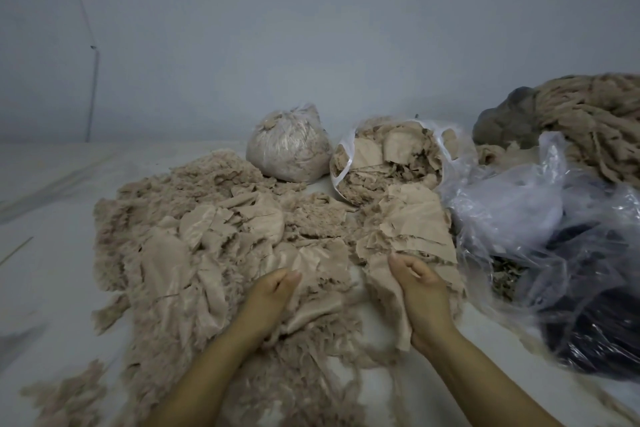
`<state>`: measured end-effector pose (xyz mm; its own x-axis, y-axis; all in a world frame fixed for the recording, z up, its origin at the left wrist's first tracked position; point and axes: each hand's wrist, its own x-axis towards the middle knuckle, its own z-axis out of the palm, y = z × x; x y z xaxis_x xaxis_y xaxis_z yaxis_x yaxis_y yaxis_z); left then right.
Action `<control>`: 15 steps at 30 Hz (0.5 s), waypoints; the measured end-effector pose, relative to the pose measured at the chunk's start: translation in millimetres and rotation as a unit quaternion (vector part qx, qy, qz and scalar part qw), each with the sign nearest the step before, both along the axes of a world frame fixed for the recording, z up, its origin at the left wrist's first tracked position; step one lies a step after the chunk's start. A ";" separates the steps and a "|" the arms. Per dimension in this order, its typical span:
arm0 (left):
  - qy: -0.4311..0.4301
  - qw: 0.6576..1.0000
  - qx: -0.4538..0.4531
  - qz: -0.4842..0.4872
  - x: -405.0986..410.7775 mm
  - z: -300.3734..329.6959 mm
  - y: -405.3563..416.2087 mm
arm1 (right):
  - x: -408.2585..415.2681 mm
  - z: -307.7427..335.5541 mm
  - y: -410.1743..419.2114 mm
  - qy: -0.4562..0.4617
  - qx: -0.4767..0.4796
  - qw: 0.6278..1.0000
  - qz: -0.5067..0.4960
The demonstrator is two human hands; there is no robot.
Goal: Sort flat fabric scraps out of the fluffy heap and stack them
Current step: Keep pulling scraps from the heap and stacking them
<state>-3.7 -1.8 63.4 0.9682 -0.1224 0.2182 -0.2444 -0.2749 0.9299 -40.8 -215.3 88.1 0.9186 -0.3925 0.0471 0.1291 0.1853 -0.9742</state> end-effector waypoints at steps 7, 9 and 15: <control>0.057 0.989 0.114 -0.073 -6.3 8.5 -16.7 | 36.4 32.6 -17.3 0.001 0.022 1.000 0.016; 0.022 0.983 0.167 -0.070 -7.1 12.3 -9.4 | 56.4 51.2 -44.2 0.022 -0.090 0.994 -0.054; 0.085 0.988 -0.042 -0.124 -17.7 12.9 -8.7 | 34.0 23.8 -25.5 0.038 -0.398 0.917 0.001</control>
